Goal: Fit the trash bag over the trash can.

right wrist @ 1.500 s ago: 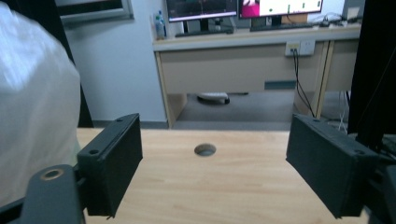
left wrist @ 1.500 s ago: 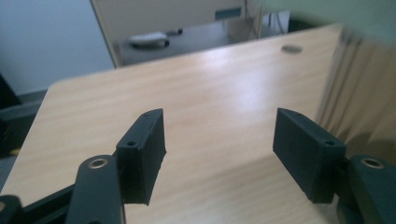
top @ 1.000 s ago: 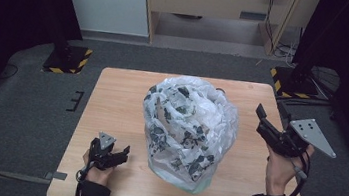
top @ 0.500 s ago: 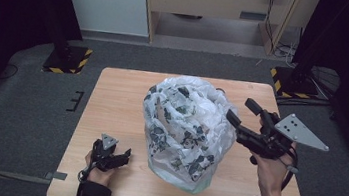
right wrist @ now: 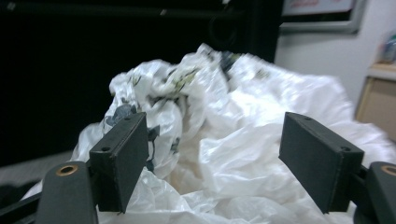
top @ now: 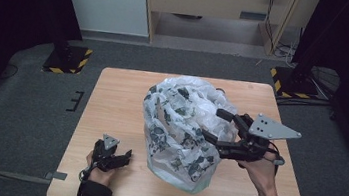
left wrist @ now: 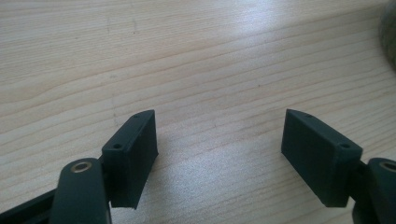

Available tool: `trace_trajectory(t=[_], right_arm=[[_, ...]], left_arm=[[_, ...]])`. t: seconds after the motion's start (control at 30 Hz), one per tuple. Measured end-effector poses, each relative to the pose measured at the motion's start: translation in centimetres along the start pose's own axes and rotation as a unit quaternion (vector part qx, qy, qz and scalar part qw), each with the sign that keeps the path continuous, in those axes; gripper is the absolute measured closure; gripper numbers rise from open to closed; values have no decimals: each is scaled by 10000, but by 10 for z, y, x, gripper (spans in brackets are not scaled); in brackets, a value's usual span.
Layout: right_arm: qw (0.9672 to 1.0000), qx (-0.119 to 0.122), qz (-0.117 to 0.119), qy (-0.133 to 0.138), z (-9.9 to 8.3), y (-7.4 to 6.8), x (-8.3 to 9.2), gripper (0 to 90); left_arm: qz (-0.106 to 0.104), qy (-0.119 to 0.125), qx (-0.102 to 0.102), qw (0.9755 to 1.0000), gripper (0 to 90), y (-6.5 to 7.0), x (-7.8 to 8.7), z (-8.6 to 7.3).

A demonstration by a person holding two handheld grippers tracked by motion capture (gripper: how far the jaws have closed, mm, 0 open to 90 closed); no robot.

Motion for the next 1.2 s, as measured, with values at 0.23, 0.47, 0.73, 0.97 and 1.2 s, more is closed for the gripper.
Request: trace_trajectory(t=[0.23, 0.47, 0.73, 0.97, 1.2], right_arm=[[9983, 118, 138, -545, -6, 4, -8, 236], [9943, 229, 19, -1037, -12, 8, -15, 243], [9896, 229, 80, -1416, -17, 8, -22, 258], [9887, 216, 61, -1482, -16, 9, -22, 238], [9951, 285, -145, -931, 0, 9, -3, 196]], left_arm=[[-13, -39, -30, 10000, 260, 0, -2, -1], [-34, -64, -69, 10000, 257, 1, -3, -1], [-55, -59, -78, 9999, 244, 2, -3, -2], [-88, -34, -109, 9999, 199, 3, -4, -2], [-30, -69, -58, 10000, 162, 2, -4, -2]])
Point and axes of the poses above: each handheld gripper's, and its own axes: x roughly backward along the jaws, z roughly out of its top, y roughly to its right, the point moved 4 cm from there along -x, roughly forward along the jaws, and after that the axes turned 1 degree about -y, right-handed, at the moved point
